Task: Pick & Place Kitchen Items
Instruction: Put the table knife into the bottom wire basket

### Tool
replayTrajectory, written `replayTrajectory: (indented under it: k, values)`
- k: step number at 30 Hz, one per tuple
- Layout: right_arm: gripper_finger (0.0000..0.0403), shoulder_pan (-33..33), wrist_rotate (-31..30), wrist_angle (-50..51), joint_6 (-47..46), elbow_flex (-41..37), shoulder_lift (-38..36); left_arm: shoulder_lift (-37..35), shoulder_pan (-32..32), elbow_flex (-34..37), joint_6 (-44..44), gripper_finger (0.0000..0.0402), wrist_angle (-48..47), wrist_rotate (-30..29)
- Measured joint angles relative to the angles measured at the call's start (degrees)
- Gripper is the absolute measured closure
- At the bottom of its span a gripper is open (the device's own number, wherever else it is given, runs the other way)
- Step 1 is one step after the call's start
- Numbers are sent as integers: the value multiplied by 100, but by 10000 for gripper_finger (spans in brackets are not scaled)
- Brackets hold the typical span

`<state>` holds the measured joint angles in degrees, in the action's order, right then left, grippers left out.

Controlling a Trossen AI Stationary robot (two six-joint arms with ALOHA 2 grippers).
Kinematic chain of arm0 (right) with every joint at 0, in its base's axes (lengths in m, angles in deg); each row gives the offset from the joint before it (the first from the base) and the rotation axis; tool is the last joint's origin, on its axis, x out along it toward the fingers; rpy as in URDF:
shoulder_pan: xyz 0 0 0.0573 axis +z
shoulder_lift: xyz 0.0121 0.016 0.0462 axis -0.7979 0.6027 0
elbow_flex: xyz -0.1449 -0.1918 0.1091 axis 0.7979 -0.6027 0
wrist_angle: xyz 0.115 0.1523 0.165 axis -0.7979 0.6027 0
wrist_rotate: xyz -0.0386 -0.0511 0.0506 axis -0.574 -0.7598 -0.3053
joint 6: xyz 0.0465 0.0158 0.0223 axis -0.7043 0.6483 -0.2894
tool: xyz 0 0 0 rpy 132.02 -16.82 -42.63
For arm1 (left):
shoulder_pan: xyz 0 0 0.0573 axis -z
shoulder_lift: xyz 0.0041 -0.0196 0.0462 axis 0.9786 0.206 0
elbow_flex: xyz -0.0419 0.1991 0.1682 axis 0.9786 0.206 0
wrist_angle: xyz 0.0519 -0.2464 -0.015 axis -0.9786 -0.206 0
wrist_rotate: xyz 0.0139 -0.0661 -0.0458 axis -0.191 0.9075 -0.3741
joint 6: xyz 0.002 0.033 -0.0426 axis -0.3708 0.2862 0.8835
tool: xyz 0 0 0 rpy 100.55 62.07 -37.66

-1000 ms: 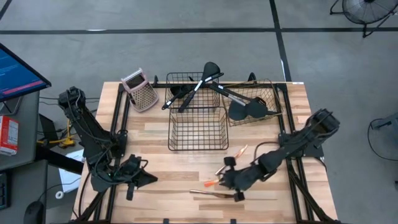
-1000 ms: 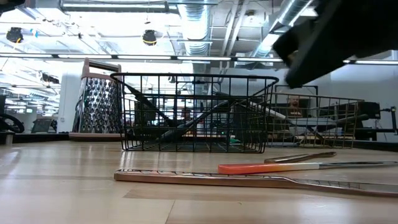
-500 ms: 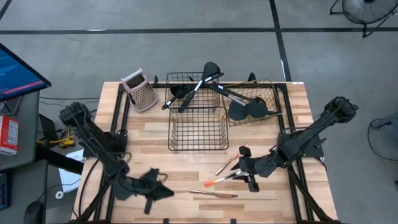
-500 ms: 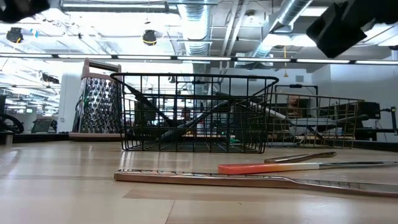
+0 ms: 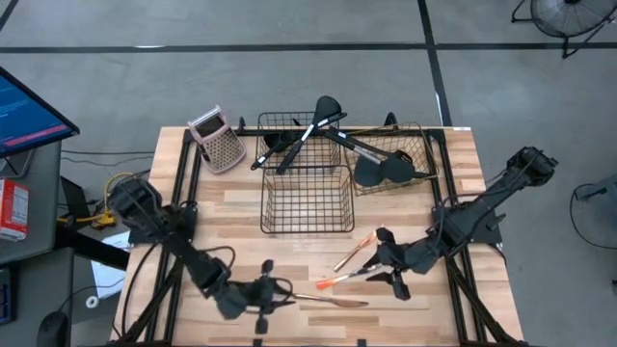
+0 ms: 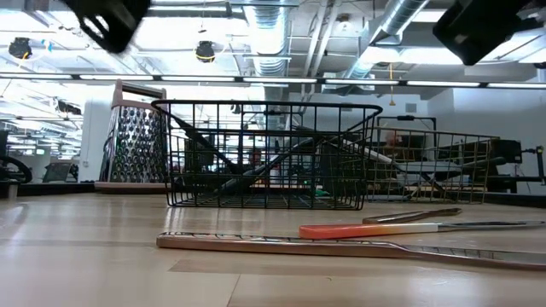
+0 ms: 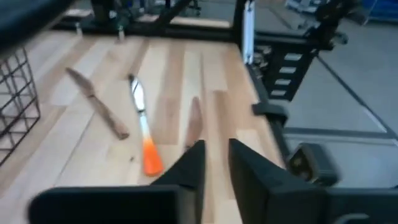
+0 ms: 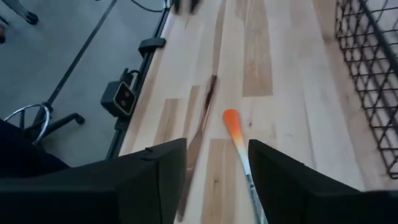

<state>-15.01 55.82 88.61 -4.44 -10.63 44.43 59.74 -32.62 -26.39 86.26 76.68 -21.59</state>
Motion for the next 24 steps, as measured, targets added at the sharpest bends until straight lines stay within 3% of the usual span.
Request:
replayTrajectory:
  k: [7,14,19,24]
  values:
    - [232,167,9,27,-178,0,52,1,-616,103,-740,248,14,1599]
    - [238,184,-4,71,-372,0,52,195,-781,101,-584,180,102,1360]
    - [242,184,-4,73,-374,0,52,846,-589,101,-33,182,471,1321]
    - [246,187,-4,73,-466,0,52,1237,-461,99,160,195,537,810]
